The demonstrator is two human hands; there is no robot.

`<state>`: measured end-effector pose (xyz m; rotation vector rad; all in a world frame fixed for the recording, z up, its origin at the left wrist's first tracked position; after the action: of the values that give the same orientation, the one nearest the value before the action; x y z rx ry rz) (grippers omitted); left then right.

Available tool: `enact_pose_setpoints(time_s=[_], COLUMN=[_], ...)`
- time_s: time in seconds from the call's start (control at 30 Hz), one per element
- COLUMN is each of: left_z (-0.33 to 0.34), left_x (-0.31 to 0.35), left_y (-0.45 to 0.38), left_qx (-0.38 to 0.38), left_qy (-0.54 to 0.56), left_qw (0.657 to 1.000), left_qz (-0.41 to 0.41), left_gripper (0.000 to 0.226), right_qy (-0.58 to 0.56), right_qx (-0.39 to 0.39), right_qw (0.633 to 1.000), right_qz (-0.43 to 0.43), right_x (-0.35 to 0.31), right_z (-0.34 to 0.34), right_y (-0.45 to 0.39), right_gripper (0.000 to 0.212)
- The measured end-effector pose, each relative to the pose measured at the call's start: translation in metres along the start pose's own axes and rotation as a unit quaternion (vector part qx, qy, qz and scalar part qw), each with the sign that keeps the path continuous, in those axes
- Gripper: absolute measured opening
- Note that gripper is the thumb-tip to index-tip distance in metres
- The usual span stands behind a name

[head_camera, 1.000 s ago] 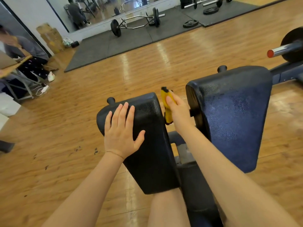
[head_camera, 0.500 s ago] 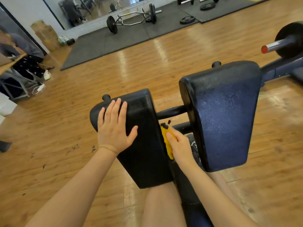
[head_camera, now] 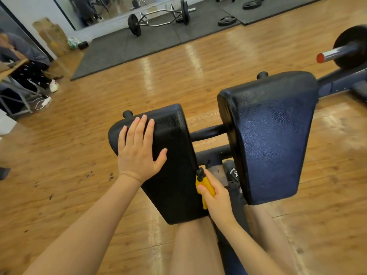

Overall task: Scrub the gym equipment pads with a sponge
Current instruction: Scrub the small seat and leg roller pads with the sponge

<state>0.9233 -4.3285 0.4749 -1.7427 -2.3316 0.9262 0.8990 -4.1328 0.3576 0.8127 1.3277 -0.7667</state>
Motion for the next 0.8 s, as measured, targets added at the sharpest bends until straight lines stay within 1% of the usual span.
enact_pose_setpoints(time_s=[0.03,0.1,0.17,0.23,0.3,0.33,0.4,0.47,0.57,0.67,0.73,0.8], left_z=[0.0,0.0,0.0,0.001,0.001,0.001,0.002,0.002,0.001,0.0,0.0,0.0], left_x=[0.0,0.0,0.0,0.0,-0.001,-0.001,-0.001,-0.002,0.0,0.001,0.001,0.001], left_y=[0.001,0.002,0.001,0.002,0.001,0.001,0.001,0.002,0.001,0.001,0.002,0.001], left_qx=[0.001,-0.002,-0.001,0.0,0.0,0.002,0.008,0.011,0.012,0.008,0.001,-0.002], left_qy=[0.001,0.002,-0.004,-0.004,-0.001,-0.001,-0.001,-0.002,0.0,0.003,0.003,0.001], left_qw=[1.0,1.0,1.0,1.0,1.0,1.0,1.0,1.0,1.0,1.0,1.0,1.0], left_qz=[-0.001,-0.002,-0.003,-0.002,-0.001,0.0,0.002,0.003,0.001,0.0,-0.003,-0.004], left_gripper=[0.073,0.073,0.073,0.072,0.072,0.072,0.072,0.073,0.072,0.072,0.072,0.072], right_qy=[-0.003,-0.042,-0.087,-0.079,-0.063,-0.057,-0.051,-0.04,-0.016,-0.012,-0.018,-0.035], right_qx=[-0.006,-0.003,0.037,0.053,0.009,-0.013,-0.017,0.004,0.009,0.001,-0.005,0.001], right_qw=[1.0,0.998,0.995,0.995,0.997,0.997,0.998,0.999,1.0,0.998,0.996,0.996], right_qz=[0.023,0.046,0.029,-0.005,-0.044,-0.049,-0.042,-0.029,0.015,0.06,0.082,0.081], right_x=[0.008,0.004,-0.015,-0.038,-0.056,-0.056,-0.046,-0.027,0.007,0.028,0.031,0.023], right_z=[-0.003,-0.012,-0.019,-0.019,-0.007,0.0,0.008,0.008,0.002,-0.008,-0.015,-0.018], right_y=[0.005,0.006,-0.011,-0.034,-0.05,-0.052,-0.044,-0.027,0.006,0.023,0.024,0.016], right_gripper=[0.046,0.04,0.036,0.036,0.038,0.04,0.043,0.046,0.051,0.05,0.047,0.045])
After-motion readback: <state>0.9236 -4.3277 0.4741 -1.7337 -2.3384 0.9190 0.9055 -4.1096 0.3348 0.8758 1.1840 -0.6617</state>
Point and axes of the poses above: each hand's wrist, its own y-axis away from the middle knuckle, its own z-axis out of the palm, x = y × z, the point moved 2 cm from there along -y, towards the middle knuckle, and after that the axes turned 1 degree about -z, right-handed, at the moved point
